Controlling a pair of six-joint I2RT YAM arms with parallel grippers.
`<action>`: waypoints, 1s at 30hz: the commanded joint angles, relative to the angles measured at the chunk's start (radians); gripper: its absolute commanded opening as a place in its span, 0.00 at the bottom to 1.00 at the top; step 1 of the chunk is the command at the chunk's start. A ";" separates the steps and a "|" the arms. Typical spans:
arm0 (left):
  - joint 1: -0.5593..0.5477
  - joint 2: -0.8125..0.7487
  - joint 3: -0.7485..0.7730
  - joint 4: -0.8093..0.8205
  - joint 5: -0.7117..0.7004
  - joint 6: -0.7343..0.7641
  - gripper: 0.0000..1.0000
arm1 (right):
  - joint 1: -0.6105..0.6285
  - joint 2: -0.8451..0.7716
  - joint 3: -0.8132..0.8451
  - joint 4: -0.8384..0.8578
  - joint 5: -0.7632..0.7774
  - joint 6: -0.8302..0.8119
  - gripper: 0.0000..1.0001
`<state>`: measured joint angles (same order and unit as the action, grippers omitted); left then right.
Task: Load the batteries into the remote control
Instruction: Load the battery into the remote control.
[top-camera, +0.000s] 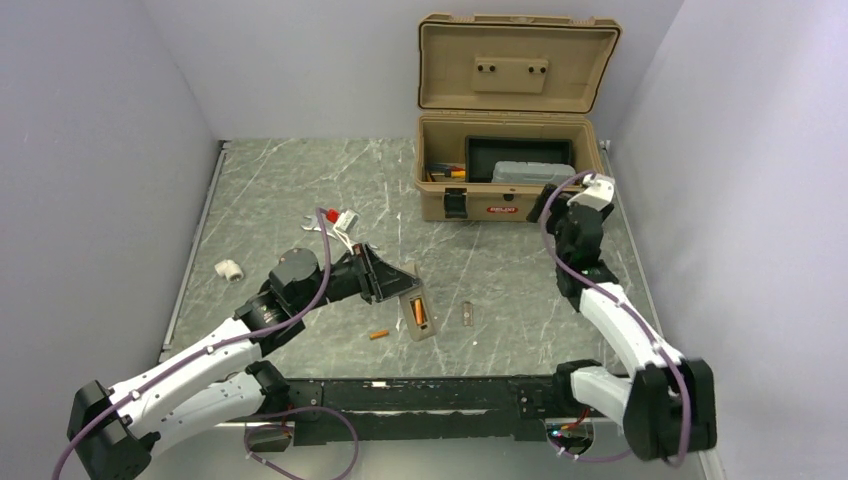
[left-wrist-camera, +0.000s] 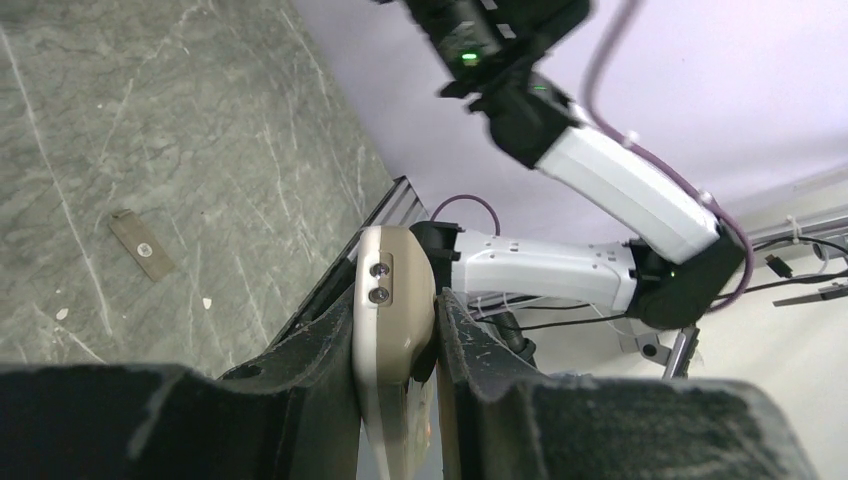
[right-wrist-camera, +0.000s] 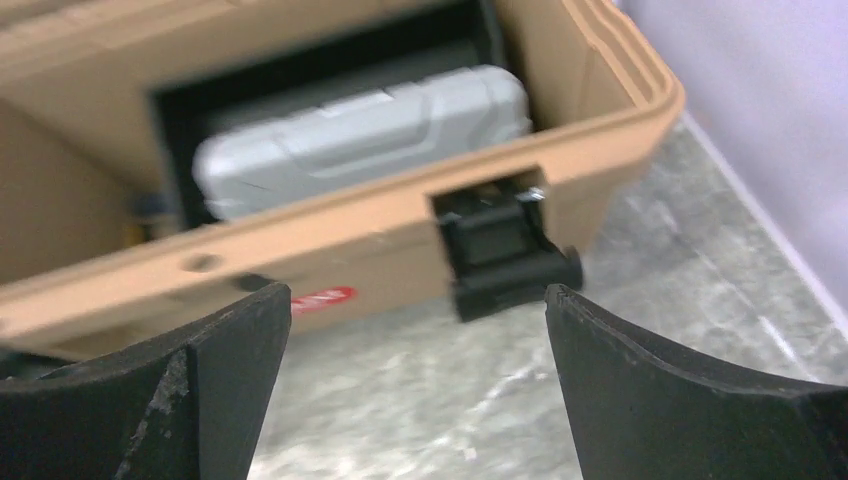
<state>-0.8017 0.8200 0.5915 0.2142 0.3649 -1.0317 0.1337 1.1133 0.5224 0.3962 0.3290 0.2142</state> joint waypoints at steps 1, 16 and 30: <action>0.008 -0.003 0.060 0.006 -0.033 0.036 0.00 | 0.044 -0.171 0.117 -0.536 -0.077 0.234 1.00; 0.018 0.076 0.134 -0.065 -0.086 0.076 0.00 | 0.343 -0.447 0.424 -0.957 -0.560 0.539 0.47; 0.019 0.136 0.176 -0.124 -0.135 0.065 0.00 | 0.663 -0.265 0.423 -0.867 -0.421 0.575 0.40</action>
<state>-0.7868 0.9722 0.7315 0.0792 0.2615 -0.9714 0.6918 0.8124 0.9226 -0.5213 -0.1780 0.7456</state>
